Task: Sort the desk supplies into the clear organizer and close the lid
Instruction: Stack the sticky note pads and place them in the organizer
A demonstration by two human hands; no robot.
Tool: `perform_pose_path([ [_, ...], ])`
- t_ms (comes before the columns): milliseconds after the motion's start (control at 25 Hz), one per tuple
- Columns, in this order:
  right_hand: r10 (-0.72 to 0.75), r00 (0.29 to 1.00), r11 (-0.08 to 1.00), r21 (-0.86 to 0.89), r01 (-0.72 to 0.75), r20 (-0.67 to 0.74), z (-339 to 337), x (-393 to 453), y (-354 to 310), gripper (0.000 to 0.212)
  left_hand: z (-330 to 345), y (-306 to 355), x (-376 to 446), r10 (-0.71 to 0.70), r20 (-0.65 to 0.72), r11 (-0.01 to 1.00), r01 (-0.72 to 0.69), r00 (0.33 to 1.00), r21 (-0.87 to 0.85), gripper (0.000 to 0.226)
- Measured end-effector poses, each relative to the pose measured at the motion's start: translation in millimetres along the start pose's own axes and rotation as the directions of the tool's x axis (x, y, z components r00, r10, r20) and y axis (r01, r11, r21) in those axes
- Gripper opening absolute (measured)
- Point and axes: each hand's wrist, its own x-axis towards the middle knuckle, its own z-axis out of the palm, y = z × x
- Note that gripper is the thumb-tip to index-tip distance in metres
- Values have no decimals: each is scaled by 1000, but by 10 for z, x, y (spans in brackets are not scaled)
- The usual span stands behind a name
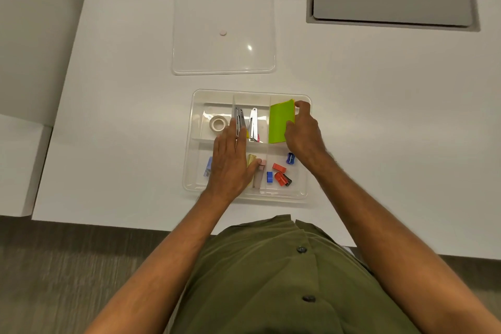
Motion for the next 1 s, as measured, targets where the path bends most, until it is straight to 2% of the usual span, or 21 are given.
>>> perform_pose_path([
  [160, -99, 995, 967, -233, 99, 11, 24, -31, 46, 55, 48, -27, -13, 24, 10, 1000, -24, 1000, 14, 87],
  [240, -142, 989, 899, -414, 145, 37, 66, -77, 61, 71, 62, -30, -8, 20, 16, 1000, -21, 1000, 12, 88],
  [320, -172, 985, 851, -499, 165, 34, 147, -125, 82, 83, 66, -31, -9, 22, 17, 1000, -22, 1000, 18, 87],
  [400, -174, 983, 824, -539, 177, 56, 222, -164, 104, 73, 58, -32, -9, 22, 16, 999, -22, 1000, 29, 86],
  [560, -126, 980, 806, -560, 192, 154, 200, -124, 104, 29, 67, -21, -7, 16, 14, 999, -17, 1000, 31, 87],
  [720, -115, 975, 806, -556, 205, 193, 137, -109, 78, 26, 90, -32, -1, 14, 17, 1000, -14, 1000, 14, 87],
  [800, -117, 980, 838, -513, 185, 163, 95, -113, 41, 26, 66, -26, -7, 16, 16, 1000, -16, 1000, -3, 87],
  [880, -187, 979, 880, -429, 202, 79, 24, -101, -23, 30, 8, -25, 5, 26, -15, 999, -27, 1000, -36, 84],
  [1000, -372, 924, 889, -321, 327, -87, -125, -21, -172, 32, -196, -52, 159, -2, -125, 991, -15, 992, -130, 78],
])
